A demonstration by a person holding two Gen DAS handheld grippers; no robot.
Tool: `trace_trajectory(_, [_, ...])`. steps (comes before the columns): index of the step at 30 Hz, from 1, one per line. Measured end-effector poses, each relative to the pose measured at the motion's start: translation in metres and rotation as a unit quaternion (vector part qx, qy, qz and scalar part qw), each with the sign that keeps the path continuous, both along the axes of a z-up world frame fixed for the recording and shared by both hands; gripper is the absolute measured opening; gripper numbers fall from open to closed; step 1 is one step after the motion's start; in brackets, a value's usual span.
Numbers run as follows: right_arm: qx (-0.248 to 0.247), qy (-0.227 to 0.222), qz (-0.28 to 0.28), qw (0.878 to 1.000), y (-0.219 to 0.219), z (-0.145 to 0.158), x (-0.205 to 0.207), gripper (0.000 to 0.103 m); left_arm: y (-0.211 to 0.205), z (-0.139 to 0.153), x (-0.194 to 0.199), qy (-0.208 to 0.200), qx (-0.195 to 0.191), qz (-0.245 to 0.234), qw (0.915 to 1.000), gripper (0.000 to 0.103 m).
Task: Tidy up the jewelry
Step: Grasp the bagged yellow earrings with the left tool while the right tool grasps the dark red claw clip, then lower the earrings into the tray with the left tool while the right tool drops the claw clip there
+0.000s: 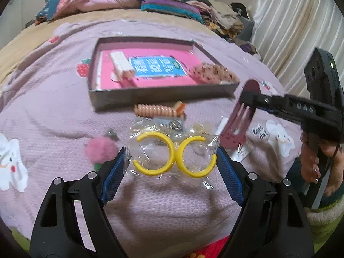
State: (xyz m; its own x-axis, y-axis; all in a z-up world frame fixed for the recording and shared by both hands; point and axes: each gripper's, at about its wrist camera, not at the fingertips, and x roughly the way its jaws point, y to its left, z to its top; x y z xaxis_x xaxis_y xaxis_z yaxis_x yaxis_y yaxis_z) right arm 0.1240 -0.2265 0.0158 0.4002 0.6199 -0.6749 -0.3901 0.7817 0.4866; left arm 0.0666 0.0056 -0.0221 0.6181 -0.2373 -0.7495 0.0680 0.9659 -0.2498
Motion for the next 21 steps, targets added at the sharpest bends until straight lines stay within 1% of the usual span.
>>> trace_trajectory(5, [0.003,-0.022,0.008,1.0,0.006,0.017,-0.008,0.013,0.016,0.012,-0.003,-0.015,-0.004,0.022,0.9997,0.073])
trace_trajectory(10, [0.003,-0.045,0.013,0.999,0.013,0.031,-0.011,0.013,0.034,0.016,-0.003,-0.02,-0.01,0.046,0.9987,0.073])
trace_trajectory(14, [0.003,-0.056,0.018,0.998,0.02,0.038,-0.009,0.013,0.047,0.02,0.0,-0.025,-0.016,0.062,0.9976,0.073])
trace_trajectory(21, [0.0,-0.072,0.028,0.997,0.035,0.049,-0.002,0.013,0.062,0.027,0.009,-0.036,-0.012,0.081,0.996,0.073])
